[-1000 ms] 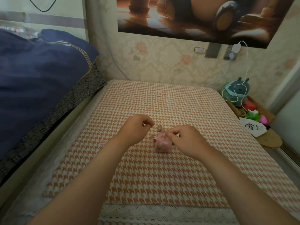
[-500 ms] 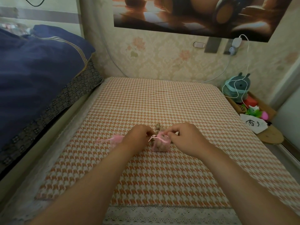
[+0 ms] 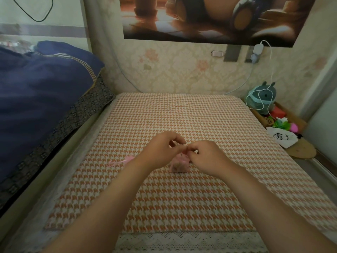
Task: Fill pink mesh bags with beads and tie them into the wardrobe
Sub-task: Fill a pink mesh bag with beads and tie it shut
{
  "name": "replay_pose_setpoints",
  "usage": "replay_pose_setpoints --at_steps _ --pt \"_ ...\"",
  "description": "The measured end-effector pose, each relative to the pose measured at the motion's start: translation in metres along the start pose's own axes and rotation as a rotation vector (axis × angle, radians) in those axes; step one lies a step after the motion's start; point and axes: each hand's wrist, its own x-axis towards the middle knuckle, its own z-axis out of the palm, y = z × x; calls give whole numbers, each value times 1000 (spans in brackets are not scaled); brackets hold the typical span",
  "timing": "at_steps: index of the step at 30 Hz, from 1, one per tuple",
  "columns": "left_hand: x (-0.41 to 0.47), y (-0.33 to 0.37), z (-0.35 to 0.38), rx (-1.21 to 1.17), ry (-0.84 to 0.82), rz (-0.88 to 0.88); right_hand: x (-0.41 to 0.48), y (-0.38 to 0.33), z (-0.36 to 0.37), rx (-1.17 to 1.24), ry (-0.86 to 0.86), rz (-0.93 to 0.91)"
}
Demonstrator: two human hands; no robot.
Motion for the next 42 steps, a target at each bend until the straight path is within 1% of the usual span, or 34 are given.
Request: replay_pose_setpoints --at_steps 2,4,7,12,16,18,22,25,31,39,42 --pt "-3 -3 4 99 -26 6 0 1 0 7 -2 -1" --pt "-5 -3 4 149 -38 -34 -1 1 -1 16 -1 -1" --pt "-4 1 3 165 -54 -108 -3 2 -3 27 -2 7" --pt "-4 8 3 221 -52 -150 -1 4 -11 34 3 -35" --pt "-3 9 3 200 -25 -188 2 16 -22 90 113 -1" --pt "-3 8 3 188 -23 -194 4 26 -23 42 135 26" --pt "-3 9 -3 203 -52 -207 6 39 -14 -86 88 36" --pt "-6 7 -5 200 -74 -204 9 43 -4 -137 39 58" --pt "-10 -3 -3 195 -110 -192 18 49 13 -223 11 79" --pt "-11 -5 -7 123 -152 -141 20 54 14 -235 54 107" --pt "-11 -5 -8 95 -156 -137 20 48 12 -153 98 116"
